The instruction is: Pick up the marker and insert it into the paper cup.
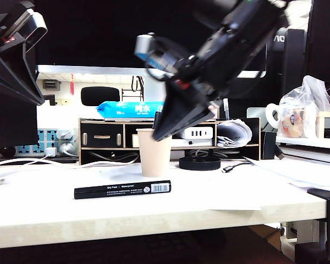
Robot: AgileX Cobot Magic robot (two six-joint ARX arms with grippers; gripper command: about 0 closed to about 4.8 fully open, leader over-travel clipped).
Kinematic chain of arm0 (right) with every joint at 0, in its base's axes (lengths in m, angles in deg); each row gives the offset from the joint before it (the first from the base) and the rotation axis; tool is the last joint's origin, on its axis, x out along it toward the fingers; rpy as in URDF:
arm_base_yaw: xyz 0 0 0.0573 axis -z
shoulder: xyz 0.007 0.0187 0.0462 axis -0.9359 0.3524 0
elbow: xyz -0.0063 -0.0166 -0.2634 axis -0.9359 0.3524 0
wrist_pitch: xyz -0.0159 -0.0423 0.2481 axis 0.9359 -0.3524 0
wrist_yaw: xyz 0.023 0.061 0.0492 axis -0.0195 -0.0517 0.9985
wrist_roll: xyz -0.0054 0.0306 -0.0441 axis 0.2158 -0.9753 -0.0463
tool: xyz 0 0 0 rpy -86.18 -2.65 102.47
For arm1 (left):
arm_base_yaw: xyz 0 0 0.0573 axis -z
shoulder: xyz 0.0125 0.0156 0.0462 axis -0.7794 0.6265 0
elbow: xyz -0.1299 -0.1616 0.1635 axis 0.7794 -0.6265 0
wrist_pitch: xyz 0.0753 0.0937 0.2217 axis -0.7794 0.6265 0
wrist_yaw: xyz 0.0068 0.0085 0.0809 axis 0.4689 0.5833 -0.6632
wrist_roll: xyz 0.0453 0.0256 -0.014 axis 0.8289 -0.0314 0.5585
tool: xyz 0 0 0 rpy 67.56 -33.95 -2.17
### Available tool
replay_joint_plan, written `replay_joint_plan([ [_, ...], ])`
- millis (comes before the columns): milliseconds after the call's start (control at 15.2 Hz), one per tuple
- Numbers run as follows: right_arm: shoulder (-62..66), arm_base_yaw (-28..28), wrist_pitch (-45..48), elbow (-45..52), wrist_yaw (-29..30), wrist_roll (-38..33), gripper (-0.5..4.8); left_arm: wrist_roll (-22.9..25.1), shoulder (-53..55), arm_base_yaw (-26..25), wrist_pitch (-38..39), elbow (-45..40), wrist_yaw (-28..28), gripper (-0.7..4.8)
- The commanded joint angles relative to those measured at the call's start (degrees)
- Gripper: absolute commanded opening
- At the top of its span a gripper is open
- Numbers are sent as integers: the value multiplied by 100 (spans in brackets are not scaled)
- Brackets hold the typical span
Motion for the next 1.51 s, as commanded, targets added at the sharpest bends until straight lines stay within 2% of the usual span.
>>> replay_joint_plan([
  [66, 245, -122, -101, -378, -157, 557, 107, 44, -28, 11, -55, 26, 39, -5],
  [197, 470, -146, -754, -872, -337, 962, 107, 44, -26, 11, -52, 26, 46, -5],
  [328, 809, -177, -1893, -1716, -505, 1818, 109, 46, -26, 11, -52, 26, 48, -5],
  [394, 859, -179, -2055, -1867, -590, 2020, 112, 46, -26, 11, -55, 26, 48, -5],
  [459, 920, -243, -2186, -2052, -940, 2269, 121, 46, -26, 11, -55, 26, 48, -5],
  [525, 957, -299, -2229, -2157, -1143, 2422, 127, 48, -26, 11, -59, 26, 46, -5],
  [656, 1016, -437, -2157, -2166, -1108, 2476, 128, 48, -26, 11, -74, 26, 48, -5],
  [722, 1134, -577, -2157, -2166, -1126, 2479, 157, 46, -28, 11, -120, 26, 57, -5],
  [788, 1207, -656, -2153, -2166, -1141, 2490, 159, 48, -26, 11, -140, 26, 59, -5],
  [919, 1519, -831, -2100, -2166, -1893, 2590, 158, 111, -26, 11, -133, 26, 59, -5],
  [1116, 1593, -822, -2020, -2164, -2260, 2605, 160, 111, -26, 11, -133, 26, 59, -5],
  [1247, 1593, -778, -2004, -2164, -2302, 2603, 169, 116, -26, 11, -138, 26, 59, -5],
  [1378, 1596, -741, -1963, -2155, -2361, 2603, 227, 153, -26, 11, -140, 26, 59, -5],
  [1510, 1596, -723, -1888, -2155, -2826, 2603, 225, 175, -26, 11, -151, 26, 59, -5],
])
